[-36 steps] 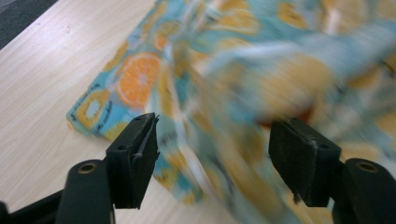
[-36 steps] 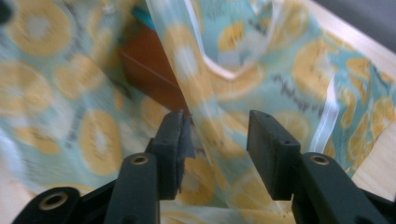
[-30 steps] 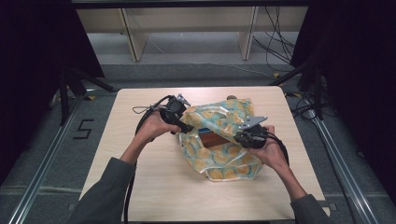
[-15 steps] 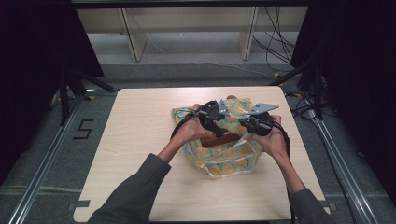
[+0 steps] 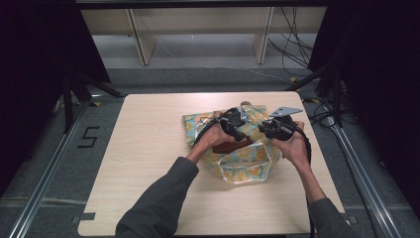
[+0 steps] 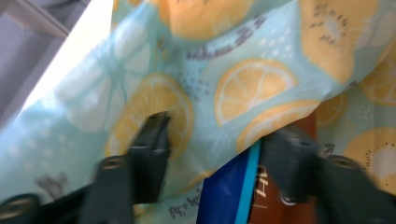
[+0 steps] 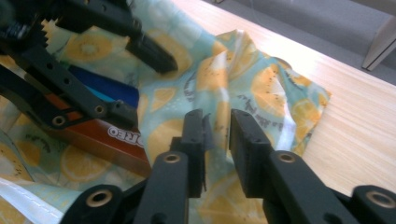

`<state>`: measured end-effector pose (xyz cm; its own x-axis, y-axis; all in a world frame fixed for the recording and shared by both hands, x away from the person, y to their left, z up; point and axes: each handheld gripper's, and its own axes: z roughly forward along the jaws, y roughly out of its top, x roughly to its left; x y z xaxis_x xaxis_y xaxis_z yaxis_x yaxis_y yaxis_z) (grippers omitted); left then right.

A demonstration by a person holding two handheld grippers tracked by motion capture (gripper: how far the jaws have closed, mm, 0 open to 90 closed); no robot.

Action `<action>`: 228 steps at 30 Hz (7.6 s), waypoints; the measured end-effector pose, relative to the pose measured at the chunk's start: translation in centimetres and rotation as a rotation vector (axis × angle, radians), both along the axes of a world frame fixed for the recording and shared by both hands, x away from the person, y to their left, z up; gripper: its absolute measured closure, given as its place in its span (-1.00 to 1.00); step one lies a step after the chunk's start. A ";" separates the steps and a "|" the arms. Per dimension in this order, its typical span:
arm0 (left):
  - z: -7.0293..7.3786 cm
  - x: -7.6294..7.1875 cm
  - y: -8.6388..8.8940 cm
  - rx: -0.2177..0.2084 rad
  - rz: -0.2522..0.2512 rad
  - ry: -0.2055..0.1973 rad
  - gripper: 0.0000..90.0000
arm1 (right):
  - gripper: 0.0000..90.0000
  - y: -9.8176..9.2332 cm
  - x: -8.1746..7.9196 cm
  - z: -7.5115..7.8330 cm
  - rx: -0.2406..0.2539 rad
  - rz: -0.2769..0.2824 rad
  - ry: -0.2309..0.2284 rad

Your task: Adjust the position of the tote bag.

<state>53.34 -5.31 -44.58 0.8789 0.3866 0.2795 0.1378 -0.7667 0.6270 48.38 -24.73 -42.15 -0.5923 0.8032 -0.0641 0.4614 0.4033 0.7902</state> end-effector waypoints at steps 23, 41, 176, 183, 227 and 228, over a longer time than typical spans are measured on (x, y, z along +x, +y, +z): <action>3.2 3.4 0.3 -0.180 0.106 0.184 0.99 | -0.01 6.0 -4.4 -0.7 -0.025 0.365 0.074; 2.7 7.0 3.2 -0.223 0.238 0.273 0.99 | 1.00 6.2 -6.0 -4.1 -0.172 0.428 0.214; 2.7 -0.7 10.6 -0.251 0.317 0.209 0.68 | 0.92 6.2 5.1 0.4 -0.152 0.164 0.152; 0.5 0.9 12.6 -0.156 0.410 0.202 0.69 | 0.98 3.2 6.4 -1.7 -0.264 0.029 0.132; 1.4 -4.5 12.9 -0.290 0.306 0.166 0.58 | 0.85 0.5 8.0 0.4 -0.030 -0.048 0.140; 1.8 -5.0 13.0 -0.303 0.297 0.151 0.57 | 0.84 0.4 7.7 0.8 -0.018 -0.035 0.112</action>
<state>48.36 7.70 -42.75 0.7397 0.6729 -0.0079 0.4315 -0.4653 0.7729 56.06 -24.31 -41.32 -0.5682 0.8228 -0.0131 0.5608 0.3988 0.7256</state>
